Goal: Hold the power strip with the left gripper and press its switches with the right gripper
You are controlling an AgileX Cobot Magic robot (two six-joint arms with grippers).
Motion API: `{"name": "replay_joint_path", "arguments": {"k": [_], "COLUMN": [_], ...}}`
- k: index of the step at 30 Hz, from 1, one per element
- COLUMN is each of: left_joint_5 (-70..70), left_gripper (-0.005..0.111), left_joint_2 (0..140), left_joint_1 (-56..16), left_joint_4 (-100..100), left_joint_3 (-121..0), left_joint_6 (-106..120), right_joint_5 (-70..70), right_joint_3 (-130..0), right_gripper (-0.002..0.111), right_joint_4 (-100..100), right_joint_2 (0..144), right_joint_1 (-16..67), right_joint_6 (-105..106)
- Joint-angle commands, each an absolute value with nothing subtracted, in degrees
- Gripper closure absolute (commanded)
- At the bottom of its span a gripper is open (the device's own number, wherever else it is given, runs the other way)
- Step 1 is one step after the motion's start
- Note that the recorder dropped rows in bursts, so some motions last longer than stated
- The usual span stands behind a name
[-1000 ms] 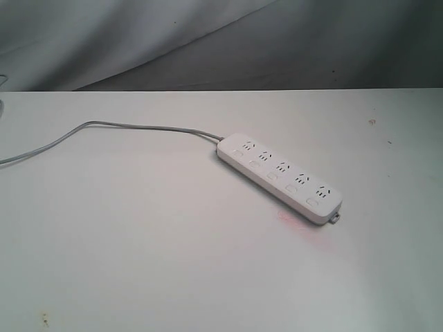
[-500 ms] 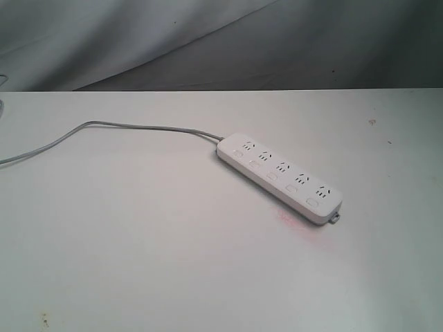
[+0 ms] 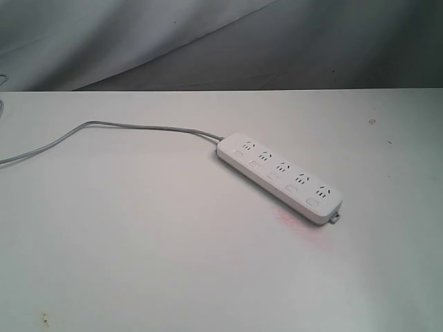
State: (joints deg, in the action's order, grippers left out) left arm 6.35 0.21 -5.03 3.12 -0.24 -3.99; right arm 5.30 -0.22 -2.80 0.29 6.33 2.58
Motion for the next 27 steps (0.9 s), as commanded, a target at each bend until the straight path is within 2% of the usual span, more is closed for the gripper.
{"name": "replay_joint_path", "arguments": {"k": [1, 27], "left_joint_5": [6.1, 6.1], "left_gripper": [0.107, 0.107], "left_joint_2": [0.0, 0.0], "left_joint_1": [-4.9, -2.8], "left_joint_4": [2.9, 2.6], "left_joint_3": [0.0, 0.0], "left_joint_6": [-4.1, -4.1], "right_joint_5": [5.2, 5.2], "right_joint_3": [0.0, 0.0], "right_gripper": [0.108, 0.108], "right_joint_4": [-2.1, -2.1], "right_joint_2": [0.0, 0.0], "right_joint_1": [6.1, 6.1], "right_joint_6": [2.9, 2.9]}}
